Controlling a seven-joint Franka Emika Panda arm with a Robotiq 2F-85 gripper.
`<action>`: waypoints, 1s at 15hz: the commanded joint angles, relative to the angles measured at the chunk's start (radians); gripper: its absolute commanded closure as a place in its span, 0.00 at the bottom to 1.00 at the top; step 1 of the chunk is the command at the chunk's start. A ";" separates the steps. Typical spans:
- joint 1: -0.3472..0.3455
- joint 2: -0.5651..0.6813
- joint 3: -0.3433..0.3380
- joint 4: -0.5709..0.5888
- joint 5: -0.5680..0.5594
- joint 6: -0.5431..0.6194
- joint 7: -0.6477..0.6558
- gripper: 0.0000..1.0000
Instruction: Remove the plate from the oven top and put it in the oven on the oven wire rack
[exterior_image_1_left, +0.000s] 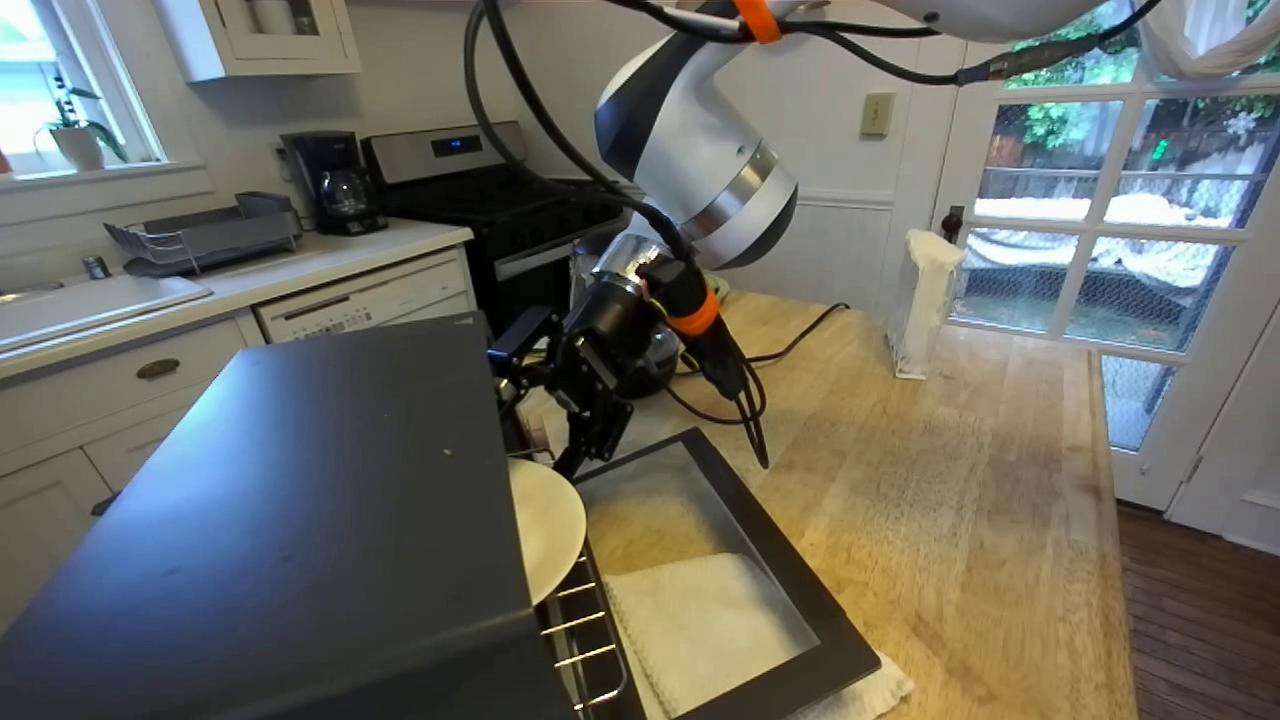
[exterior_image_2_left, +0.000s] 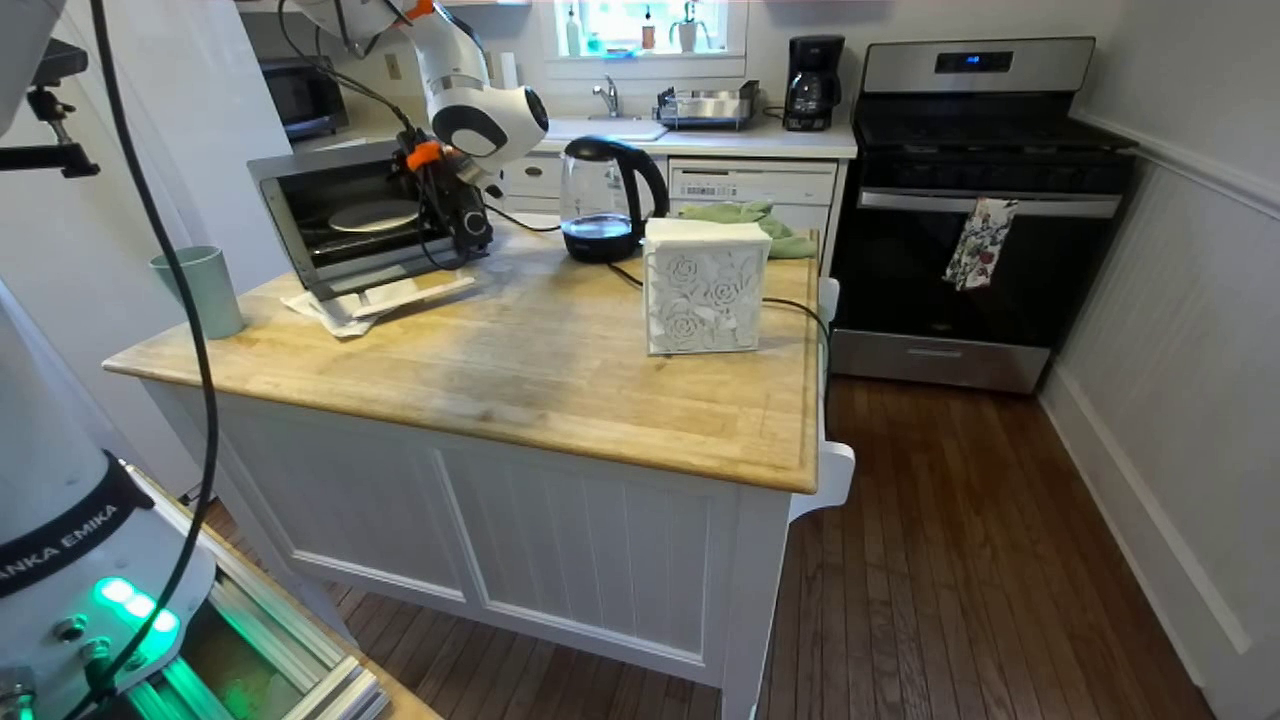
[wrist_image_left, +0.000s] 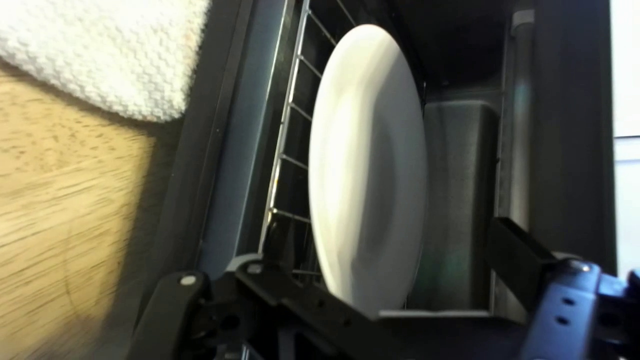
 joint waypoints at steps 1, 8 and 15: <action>0.002 0.021 0.011 0.040 0.008 0.006 0.005 0.00; -0.007 0.002 0.011 0.021 0.010 -0.006 -0.002 0.25; -0.014 -0.016 0.010 0.019 0.011 -0.007 -0.010 0.69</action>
